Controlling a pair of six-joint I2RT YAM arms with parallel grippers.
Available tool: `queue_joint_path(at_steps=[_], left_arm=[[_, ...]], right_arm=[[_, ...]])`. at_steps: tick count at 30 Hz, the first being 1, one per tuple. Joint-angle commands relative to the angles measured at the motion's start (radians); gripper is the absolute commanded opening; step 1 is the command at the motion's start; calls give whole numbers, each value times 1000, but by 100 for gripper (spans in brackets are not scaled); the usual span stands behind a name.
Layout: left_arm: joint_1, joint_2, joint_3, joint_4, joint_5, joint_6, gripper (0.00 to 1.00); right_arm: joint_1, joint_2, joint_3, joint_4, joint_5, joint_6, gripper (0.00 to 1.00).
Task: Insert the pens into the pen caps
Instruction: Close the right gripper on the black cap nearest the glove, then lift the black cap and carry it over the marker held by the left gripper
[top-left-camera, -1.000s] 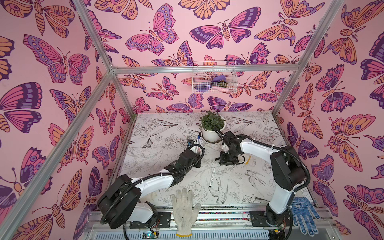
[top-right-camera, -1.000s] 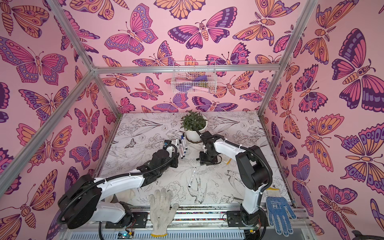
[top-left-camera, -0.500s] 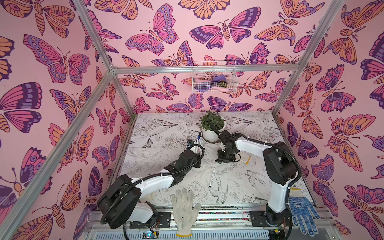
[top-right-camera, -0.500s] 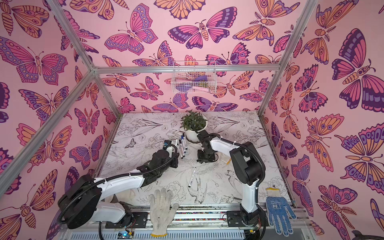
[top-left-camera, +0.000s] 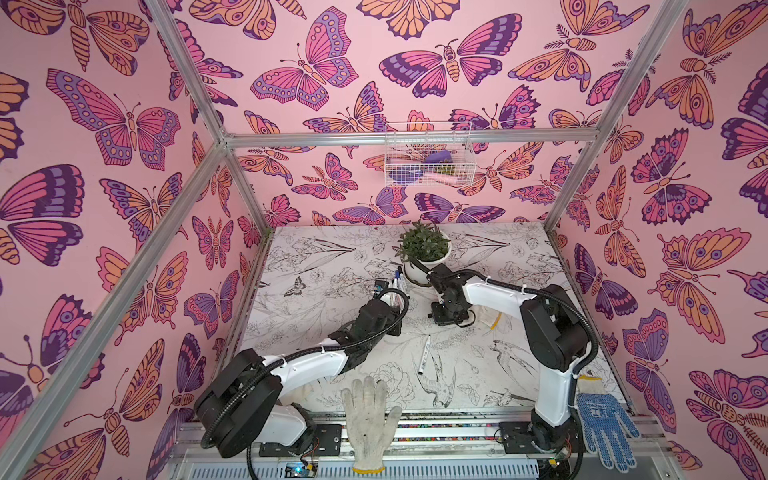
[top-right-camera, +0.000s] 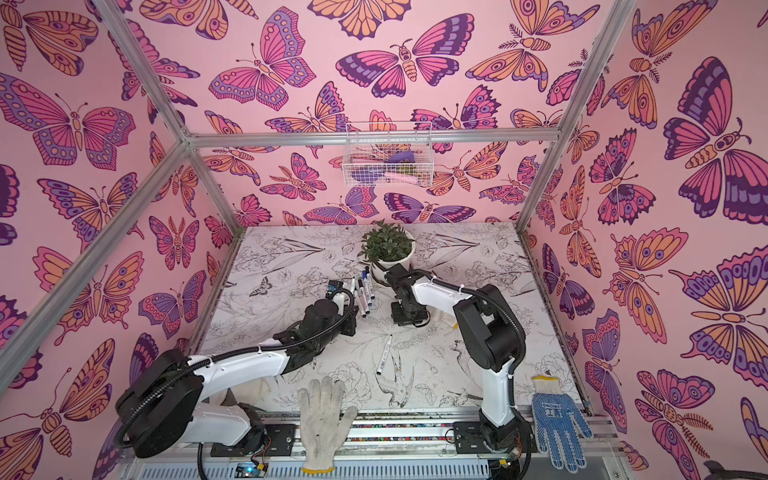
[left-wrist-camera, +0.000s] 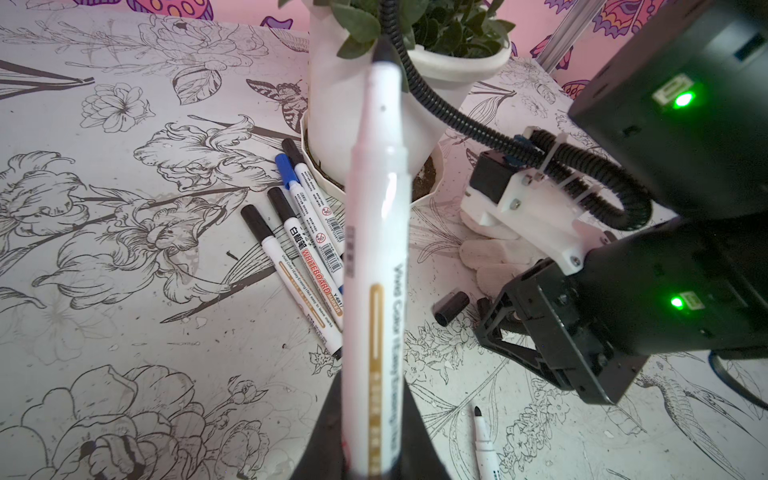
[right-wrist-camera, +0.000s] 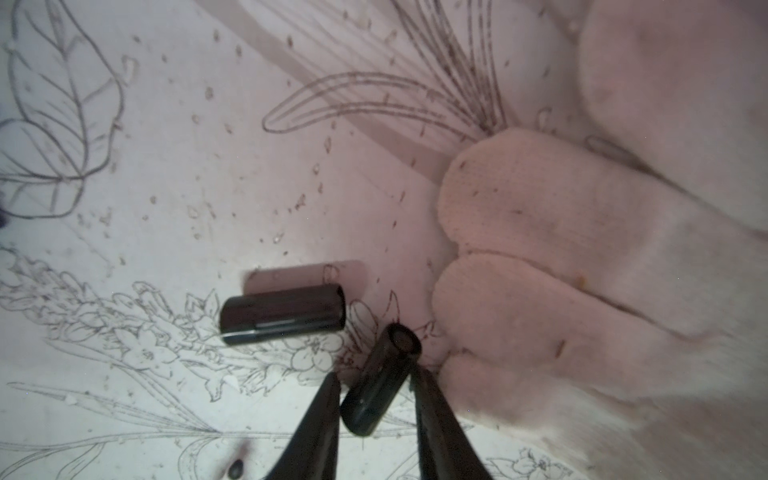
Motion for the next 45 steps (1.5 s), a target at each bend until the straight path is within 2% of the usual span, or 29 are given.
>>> queue_joint_path(at_steps=[1, 5, 14, 18, 23, 27, 31, 38, 43, 45], left_arm=[[7, -7, -3, 21, 18, 13, 0], [7, -9, -3, 20, 23, 14, 0], [7, -5, 1, 19, 27, 14, 0], [7, -2, 3, 19, 31, 16, 0], [7, 0, 13, 21, 69, 35, 0], [6, 15, 23, 32, 169, 81, 0], [-2, 40, 34, 38, 260, 111, 0], [-49, 112, 83, 54, 380, 165, 0], [-84, 138, 116, 53, 414, 210, 0], [-87, 136, 120, 56, 417, 213, 0]], right_arm=[[-5, 22, -11, -29, 14, 1, 35], [-9, 35, 39, -27, -23, 26, 37], [-9, 71, 65, -22, -4, 37, 34], [-9, 76, 61, -21, 11, 31, 27], [-14, 58, 56, -21, 12, 20, 10], [-35, -11, 55, -32, -5, 13, 4], [-71, -150, 29, -29, -57, 6, 3], [-126, -456, -139, 250, -273, 26, 0], [-128, -553, -264, 538, -440, 96, 0], [-128, -562, -287, 600, -461, 135, 0]])
